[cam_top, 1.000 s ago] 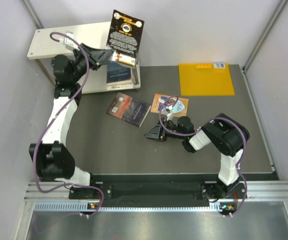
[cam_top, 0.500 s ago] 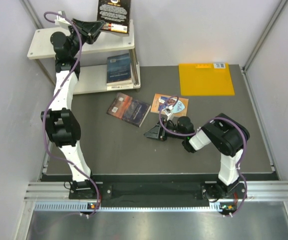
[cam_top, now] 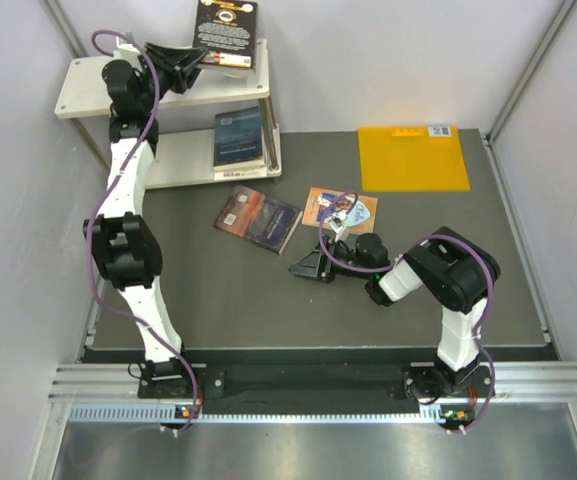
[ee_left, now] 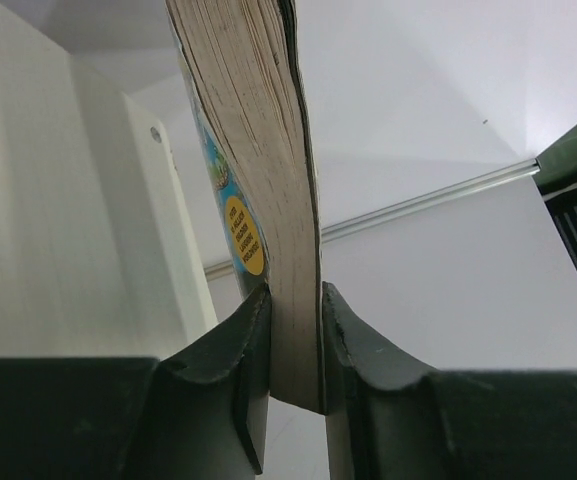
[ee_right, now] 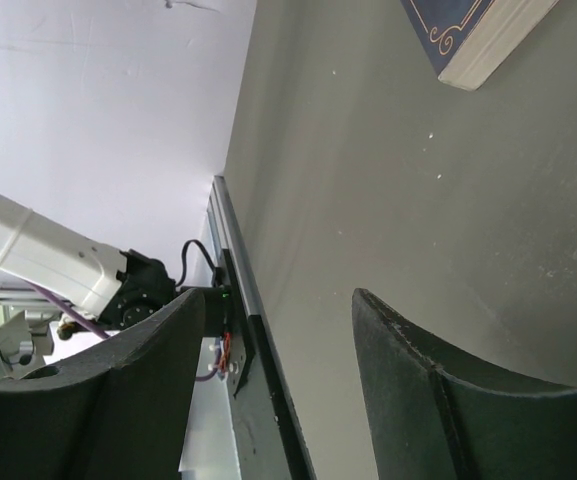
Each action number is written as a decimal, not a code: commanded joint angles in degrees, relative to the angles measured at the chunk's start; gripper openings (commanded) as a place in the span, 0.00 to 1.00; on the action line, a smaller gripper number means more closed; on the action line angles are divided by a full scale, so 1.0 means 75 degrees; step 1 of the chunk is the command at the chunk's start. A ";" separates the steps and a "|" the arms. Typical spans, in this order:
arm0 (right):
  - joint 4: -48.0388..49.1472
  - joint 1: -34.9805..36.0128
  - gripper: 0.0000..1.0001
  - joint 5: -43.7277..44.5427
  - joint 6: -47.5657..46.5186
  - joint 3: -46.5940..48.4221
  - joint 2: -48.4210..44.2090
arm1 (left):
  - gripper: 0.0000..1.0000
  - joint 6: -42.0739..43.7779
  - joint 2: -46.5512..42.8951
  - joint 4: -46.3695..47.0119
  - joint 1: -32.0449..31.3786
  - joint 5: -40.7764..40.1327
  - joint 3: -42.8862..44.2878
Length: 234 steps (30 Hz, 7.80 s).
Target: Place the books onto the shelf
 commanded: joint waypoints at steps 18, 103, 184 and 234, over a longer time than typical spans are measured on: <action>0.0555 0.0025 0.61 -0.0047 -0.0010 -0.0055 -0.0112 | 0.00 0.0126 0.0315 -0.0070 0.0052 -0.0260 0.0855; 0.1340 -0.0034 0.63 -0.0234 0.0389 -0.0207 0.0146 | 0.99 0.4965 -0.0611 -0.4100 -0.0569 -0.2533 0.1441; -0.6406 -0.1241 0.65 0.1055 -0.3689 0.4139 -0.0090 | 0.00 0.6934 -0.2780 -0.3725 -0.2362 -0.4103 -0.7080; -0.4988 -0.0761 0.60 0.0129 -0.2764 0.6086 0.1786 | 0.00 0.7942 0.0245 -0.6198 -0.3264 -0.5311 -0.4782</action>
